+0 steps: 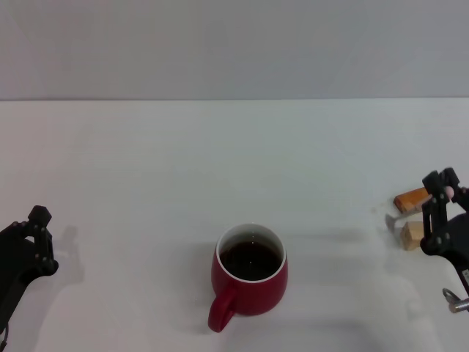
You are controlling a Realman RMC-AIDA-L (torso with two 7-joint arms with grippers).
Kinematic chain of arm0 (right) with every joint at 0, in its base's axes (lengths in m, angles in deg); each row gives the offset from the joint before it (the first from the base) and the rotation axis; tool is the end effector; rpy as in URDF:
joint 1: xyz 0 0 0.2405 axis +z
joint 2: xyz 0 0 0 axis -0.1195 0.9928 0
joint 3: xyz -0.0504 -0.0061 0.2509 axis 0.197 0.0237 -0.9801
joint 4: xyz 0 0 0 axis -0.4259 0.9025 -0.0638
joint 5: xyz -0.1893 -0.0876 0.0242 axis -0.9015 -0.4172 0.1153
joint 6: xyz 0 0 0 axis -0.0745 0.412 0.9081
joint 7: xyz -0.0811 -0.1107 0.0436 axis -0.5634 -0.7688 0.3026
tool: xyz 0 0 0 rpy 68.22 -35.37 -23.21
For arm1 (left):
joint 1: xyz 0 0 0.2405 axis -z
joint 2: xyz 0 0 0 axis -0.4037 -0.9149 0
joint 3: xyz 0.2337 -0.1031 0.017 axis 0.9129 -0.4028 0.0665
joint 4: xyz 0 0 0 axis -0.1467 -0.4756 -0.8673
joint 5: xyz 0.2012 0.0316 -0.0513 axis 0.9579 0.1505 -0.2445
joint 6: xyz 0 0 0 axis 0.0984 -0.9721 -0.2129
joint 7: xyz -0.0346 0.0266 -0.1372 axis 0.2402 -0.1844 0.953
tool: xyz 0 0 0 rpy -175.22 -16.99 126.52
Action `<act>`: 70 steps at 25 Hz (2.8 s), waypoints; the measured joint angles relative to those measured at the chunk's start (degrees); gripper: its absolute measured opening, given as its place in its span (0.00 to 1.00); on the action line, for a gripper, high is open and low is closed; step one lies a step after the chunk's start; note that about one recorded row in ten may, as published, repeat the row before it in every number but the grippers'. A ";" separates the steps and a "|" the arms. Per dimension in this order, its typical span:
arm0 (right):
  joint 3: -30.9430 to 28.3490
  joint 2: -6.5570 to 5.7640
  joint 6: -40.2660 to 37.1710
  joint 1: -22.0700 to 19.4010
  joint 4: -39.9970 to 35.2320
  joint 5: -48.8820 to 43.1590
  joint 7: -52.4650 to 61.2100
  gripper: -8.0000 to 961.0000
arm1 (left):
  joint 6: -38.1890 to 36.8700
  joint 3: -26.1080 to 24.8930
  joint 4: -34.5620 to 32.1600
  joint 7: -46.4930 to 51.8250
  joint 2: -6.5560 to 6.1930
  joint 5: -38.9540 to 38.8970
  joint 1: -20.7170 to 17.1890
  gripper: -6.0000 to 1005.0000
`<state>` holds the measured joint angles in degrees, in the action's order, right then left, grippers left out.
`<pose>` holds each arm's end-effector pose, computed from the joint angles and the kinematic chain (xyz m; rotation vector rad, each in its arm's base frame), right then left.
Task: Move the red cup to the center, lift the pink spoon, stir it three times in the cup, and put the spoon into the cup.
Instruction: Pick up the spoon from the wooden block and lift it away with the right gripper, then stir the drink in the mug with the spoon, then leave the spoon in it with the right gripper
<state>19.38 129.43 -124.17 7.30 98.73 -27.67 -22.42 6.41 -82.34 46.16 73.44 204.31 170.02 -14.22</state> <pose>0.2828 0.2171 -0.0544 -1.6418 0.4269 0.9984 -0.3615 0.2180 -0.0272 -1.6838 -0.5992 -0.7590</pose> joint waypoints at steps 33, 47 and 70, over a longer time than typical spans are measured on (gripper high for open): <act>0.43 -0.15 -5.33 3.14 13.97 -17.34 0.03 0.04 | 0.63 0.00 -0.80 0.01 -0.15 0.00 1.14 0.00; 0.68 0.53 1.02 2.68 13.52 -17.45 0.08 0.04 | 0.62 0.00 -0.89 0.01 -0.15 0.00 0.34 0.00; 0.85 1.18 9.83 4.47 13.05 -17.46 0.16 0.04 | -0.67 0.00 -0.66 0.01 -0.10 0.00 -0.69 0.00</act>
<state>20.23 130.61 -114.35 11.77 111.78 -45.13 -22.26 5.74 -82.35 45.50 73.45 204.21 170.02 -14.91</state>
